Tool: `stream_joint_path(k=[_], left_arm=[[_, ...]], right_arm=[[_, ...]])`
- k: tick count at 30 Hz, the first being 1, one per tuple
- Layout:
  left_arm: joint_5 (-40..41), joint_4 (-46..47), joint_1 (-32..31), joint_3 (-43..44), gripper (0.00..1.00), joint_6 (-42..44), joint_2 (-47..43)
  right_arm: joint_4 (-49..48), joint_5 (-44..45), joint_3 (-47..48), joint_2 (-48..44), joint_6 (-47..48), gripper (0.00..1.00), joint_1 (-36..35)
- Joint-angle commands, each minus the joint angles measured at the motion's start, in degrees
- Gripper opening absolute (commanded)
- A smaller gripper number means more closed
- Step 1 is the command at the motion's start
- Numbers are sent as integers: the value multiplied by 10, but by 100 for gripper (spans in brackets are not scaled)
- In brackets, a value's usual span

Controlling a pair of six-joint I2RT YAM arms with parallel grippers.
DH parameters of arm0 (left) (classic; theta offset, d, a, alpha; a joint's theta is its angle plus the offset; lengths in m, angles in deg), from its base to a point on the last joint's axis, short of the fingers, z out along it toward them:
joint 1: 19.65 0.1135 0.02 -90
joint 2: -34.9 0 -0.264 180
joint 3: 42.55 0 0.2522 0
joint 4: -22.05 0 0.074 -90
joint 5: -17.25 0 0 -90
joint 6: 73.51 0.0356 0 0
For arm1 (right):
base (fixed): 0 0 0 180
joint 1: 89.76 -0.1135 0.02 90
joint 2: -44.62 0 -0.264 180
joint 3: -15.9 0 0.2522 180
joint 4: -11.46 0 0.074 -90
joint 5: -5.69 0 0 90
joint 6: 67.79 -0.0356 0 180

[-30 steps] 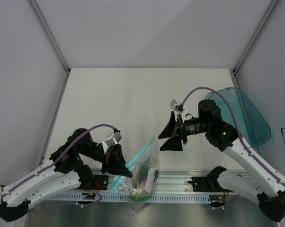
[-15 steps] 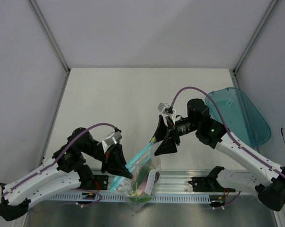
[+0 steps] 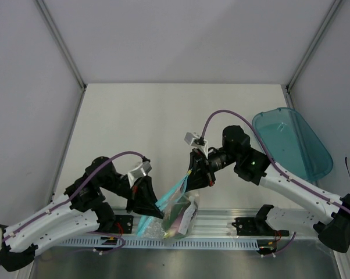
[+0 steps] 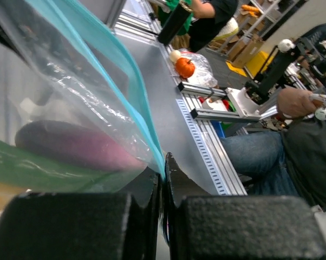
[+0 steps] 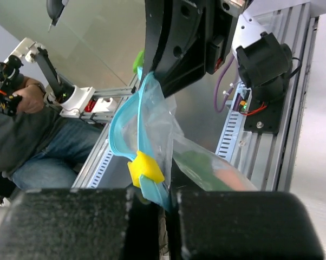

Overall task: Place the food in the zip-top bag and seal the zipper
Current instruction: Zip the zipper food storage bag at the center of the board.

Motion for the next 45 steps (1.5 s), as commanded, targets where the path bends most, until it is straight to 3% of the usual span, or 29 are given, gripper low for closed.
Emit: stream_joint_path(k=[1,3,4,6,7,9,10,13,20,22,30,45], left_arm=[[57,-52,3,20,13,39,-4],[117,-101,4,31,30,54,-5],[137,-114,4,35,47,57,-7],[185,-132,4,38,64,62,-9],[207,-153,4,45,78,63,-9],[285,-176,4,53,90,65,-11],[314,-201,4,57,91,65,-13],[407,-206,4,60,91,61,-32],[489,-164,4,75,90,54,-26],[491,-146,4,83,75,62,-12],[441,-81,3,133,48,92,85],[449,-47,-20,146,41,91,147]], right_arm=[[-5,23,11,-4,3,0,-2],[10,48,8,-5,14,0,-1],[14,58,7,-6,16,0,0],[18,80,-3,-10,12,0,4],[32,102,-5,-12,9,0,5],[40,124,-17,-17,1,0,9],[43,139,-21,-19,-2,0,10],[51,190,-34,-21,-14,0,10],[47,368,-69,-22,-81,0,-10],[54,387,-71,-22,-91,0,-19],[41,441,-103,-47,-98,0,-64],[-20,462,-131,-75,-140,0,-77]])
